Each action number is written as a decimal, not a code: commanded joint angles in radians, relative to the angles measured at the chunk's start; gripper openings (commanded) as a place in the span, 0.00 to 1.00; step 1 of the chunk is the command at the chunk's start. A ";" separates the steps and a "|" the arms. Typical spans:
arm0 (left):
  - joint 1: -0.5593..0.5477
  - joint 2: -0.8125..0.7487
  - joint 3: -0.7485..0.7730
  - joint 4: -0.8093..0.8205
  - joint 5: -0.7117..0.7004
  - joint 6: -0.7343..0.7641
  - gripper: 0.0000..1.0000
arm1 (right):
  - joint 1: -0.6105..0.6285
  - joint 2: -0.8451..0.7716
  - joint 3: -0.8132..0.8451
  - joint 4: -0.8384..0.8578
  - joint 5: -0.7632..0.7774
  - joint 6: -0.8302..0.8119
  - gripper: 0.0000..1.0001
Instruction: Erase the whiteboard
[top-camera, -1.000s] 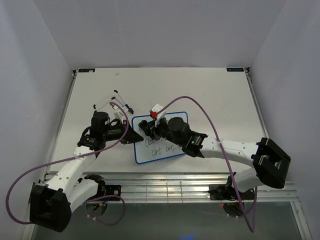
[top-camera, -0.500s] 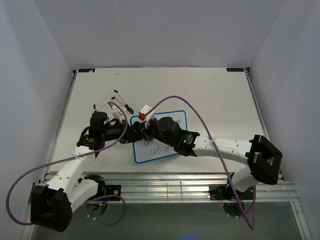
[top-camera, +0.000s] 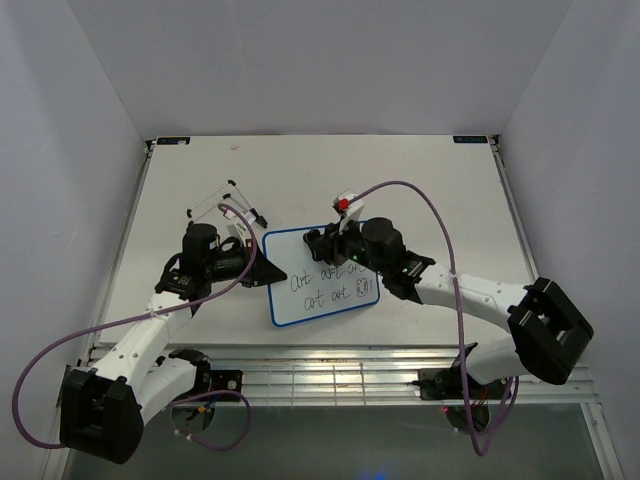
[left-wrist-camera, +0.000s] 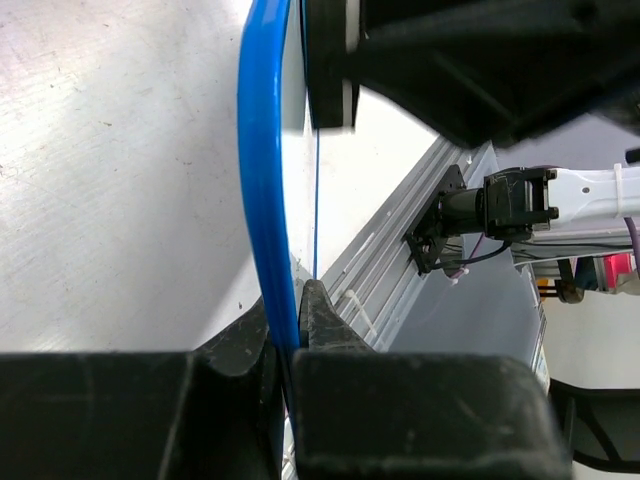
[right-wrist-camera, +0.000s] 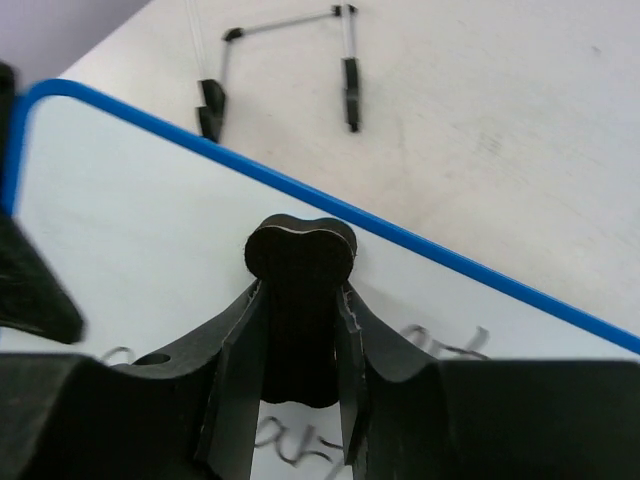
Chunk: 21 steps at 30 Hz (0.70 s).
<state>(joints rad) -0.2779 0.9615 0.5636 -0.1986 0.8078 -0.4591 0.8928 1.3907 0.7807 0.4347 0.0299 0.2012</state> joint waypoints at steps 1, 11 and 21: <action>-0.029 -0.033 0.018 0.065 0.119 0.094 0.00 | -0.138 0.028 -0.090 -0.258 0.166 -0.005 0.08; -0.029 -0.030 0.016 0.067 0.126 0.094 0.00 | -0.232 0.007 -0.123 -0.260 0.039 0.009 0.08; -0.029 -0.027 0.016 0.073 0.133 0.091 0.00 | 0.021 -0.076 -0.103 -0.045 -0.074 0.046 0.08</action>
<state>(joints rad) -0.2779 0.9604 0.5636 -0.2035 0.8318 -0.4667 0.7837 1.2991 0.6708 0.3794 0.0227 0.2501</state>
